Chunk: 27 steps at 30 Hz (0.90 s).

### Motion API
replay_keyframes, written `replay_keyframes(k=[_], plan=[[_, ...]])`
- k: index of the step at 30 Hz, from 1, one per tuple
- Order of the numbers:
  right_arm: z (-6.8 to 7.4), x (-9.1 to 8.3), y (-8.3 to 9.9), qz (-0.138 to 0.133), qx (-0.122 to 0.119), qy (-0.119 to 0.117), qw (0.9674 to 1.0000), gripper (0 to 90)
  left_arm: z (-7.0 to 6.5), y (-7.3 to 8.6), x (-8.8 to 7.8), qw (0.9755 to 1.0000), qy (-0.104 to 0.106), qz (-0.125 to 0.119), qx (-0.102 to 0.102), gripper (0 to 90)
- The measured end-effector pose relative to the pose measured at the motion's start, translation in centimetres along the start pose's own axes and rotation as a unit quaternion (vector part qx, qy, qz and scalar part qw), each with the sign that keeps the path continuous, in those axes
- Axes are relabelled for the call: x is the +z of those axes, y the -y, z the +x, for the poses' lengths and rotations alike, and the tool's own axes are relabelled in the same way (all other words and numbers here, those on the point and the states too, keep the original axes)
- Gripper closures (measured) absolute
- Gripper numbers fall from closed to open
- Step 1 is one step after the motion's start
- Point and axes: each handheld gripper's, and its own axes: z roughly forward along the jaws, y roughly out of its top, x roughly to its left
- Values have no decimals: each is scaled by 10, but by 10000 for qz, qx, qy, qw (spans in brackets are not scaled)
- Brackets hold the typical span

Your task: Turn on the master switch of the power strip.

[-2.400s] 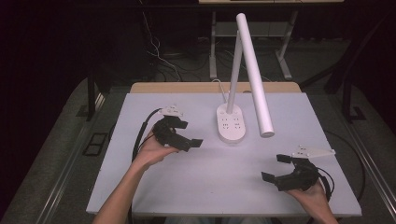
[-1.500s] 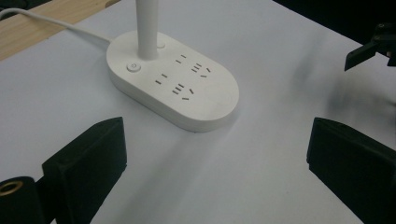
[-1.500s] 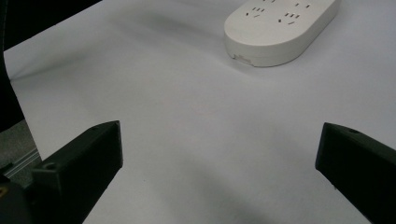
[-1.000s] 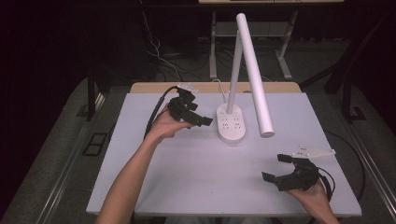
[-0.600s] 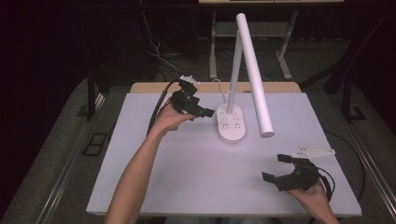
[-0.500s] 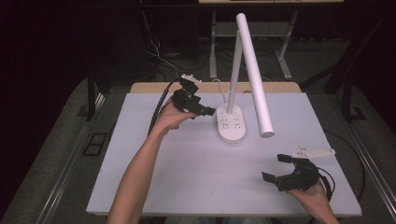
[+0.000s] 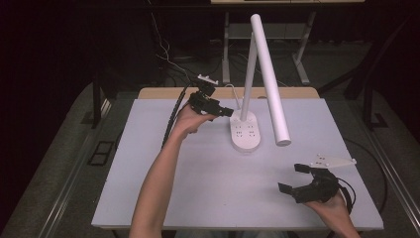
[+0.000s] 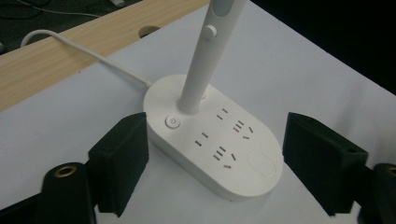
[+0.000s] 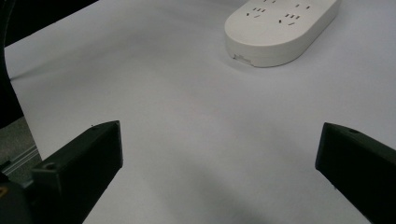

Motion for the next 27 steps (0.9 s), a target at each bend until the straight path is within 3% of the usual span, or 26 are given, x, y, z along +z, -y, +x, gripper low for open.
replay_keyframes(k=[6, 8, 17, 20, 22, 23, 27], plan=[[1, 0, -1, -21, 20, 9, 10000, 2, 3, 2, 11, 9990, -17, -246, -363, 352], [1, -1, -2, -33, 40, 7, 10000, 2, 6, 2, 13, 9993, -23, -182, -323, 400], [2, 0, 0, 17, 1, -15, 10000, 2, 11, 5, 28, 9980, -25, -279, -574, 563], [2, 0, 0, 24, 2, -18, 10000, 3, 10, 6, 34, 9954, -7, -440, -850, 624], [2, 0, 0, 23, -1, -19, 10000, 3, 11, 6, 35, 9954, -26, -423, -858, 658], [2, 0, 0, 25, -1, -20, 10000, 2, 11, 6, 38, 9942, -28, -521, -940, 678], [2, 0, 0, 27, -6, -21, 10000, 2, 13, 7, 43, 9945, -41, -492, -923, 754]])
